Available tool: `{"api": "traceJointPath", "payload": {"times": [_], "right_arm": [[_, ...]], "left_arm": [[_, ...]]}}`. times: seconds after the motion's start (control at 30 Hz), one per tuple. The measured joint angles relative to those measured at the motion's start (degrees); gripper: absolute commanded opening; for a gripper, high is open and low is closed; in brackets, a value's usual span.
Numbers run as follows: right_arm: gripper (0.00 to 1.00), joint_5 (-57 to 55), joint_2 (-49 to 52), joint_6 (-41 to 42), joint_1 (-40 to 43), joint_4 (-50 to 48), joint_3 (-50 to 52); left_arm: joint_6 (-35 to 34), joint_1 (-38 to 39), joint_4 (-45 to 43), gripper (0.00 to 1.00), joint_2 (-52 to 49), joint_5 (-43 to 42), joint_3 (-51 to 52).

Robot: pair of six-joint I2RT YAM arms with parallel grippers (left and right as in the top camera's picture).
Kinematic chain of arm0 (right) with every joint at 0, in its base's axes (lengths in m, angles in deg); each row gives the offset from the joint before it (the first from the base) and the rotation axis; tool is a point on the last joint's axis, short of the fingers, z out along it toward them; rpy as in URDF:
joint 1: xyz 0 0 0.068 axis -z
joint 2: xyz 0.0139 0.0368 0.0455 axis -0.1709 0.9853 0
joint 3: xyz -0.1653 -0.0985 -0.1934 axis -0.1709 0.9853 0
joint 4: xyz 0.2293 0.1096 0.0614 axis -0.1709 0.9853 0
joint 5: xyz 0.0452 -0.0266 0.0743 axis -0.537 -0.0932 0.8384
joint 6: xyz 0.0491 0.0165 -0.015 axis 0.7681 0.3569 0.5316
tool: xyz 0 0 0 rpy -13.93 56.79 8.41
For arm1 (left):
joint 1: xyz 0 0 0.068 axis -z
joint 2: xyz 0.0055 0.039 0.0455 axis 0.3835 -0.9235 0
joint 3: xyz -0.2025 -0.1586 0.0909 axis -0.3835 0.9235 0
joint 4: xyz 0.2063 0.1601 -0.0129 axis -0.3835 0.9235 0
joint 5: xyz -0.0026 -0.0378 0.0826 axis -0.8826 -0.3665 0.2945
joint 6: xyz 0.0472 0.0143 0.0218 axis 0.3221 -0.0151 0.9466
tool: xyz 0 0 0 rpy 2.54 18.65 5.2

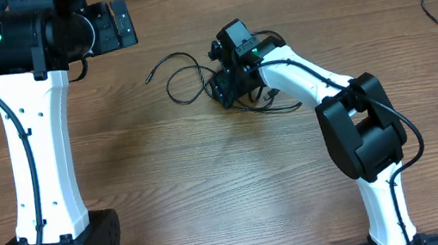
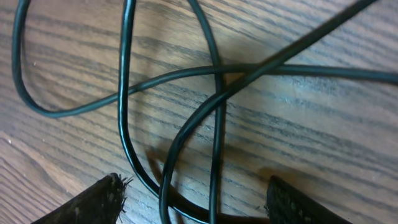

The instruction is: Untangle cables

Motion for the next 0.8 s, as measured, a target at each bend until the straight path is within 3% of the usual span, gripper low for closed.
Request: {"api": "traceJointPath", "payload": {"times": [0.27,0.8], "right_arm": [[0.67,3.85,0.09,5.73,-1.09,0.31,-0.22],[0.67,4.2,0.2,6.78,-1.4,3.78,-2.93]], "left_arm": [[0.0,0.0,0.0,1.0,0.0,0.0,0.0],[0.0,0.0,0.04,1.0,0.0,0.0,0.02]]}}
